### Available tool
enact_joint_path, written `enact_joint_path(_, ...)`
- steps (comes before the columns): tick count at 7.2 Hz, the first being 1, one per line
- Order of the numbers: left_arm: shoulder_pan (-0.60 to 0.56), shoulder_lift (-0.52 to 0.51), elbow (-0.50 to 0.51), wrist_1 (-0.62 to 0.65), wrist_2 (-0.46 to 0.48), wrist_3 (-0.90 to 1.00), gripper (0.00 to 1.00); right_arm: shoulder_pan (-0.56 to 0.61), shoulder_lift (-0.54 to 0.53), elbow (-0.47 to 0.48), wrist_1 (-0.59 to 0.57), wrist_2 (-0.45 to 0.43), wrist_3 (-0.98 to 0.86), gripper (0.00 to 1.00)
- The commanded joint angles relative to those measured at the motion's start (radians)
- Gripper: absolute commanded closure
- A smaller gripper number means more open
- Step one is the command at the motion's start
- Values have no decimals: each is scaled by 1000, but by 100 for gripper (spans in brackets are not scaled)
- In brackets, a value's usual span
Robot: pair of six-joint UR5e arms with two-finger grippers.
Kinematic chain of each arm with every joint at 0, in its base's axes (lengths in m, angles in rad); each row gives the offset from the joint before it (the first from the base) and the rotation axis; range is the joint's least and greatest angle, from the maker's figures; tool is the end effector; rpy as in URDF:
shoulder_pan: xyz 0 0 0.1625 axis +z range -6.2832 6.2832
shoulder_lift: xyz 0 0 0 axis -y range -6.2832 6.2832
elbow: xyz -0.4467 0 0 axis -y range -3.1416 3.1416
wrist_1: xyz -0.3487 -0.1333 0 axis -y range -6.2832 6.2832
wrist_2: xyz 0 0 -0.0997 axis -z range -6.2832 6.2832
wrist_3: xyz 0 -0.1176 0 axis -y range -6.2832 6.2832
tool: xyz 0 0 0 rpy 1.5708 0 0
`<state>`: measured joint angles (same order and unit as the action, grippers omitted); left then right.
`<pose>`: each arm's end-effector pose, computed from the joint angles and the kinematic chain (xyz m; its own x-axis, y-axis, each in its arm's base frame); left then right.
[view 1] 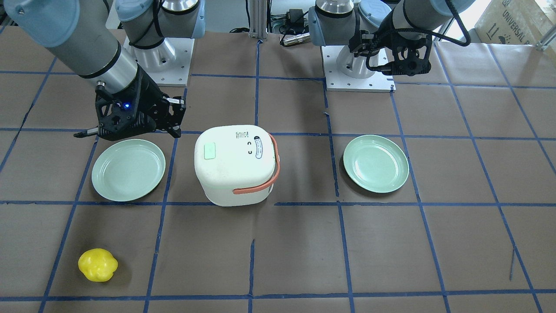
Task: Press rice cooker button
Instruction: 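Move the right gripper over the green button on the cooker lid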
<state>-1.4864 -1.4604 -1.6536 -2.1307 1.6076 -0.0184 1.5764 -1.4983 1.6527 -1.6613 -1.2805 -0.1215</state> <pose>-0.1011 -0.3353 0.4642 -0.9958 -0.0814 -0.0410 -0.0910 0.8572 0.5069 0.1696 -0.4683 0.4356 -0.9505 -0.1081 -0.2913 -0.1217 0.9922 0.0288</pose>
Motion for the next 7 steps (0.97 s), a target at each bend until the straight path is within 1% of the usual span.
enact_joint_path(1,0,0,0,-1,0,0,0,2,1,56,-69,61,5,90)
enact_joint_path(2,0,0,0,0,0,0,0,4,1,74,-93,70,6,90)
enact_joint_path(3,0,0,0,0,0,0,0,7,1,81,-97,113,5,90)
enact_joint_path(4,0,0,0,0,0,0,0,8,1,94,-98,119,3,90)
enact_joint_path(5,0,0,0,0,0,0,0,17,1,113,-132,130,8,90)
enact_joint_path(6,0,0,0,0,0,0,0,19,1,124,-141,154,6,90)
enact_joint_path(7,0,0,0,0,0,0,0,20,6,131,-155,156,2,90)
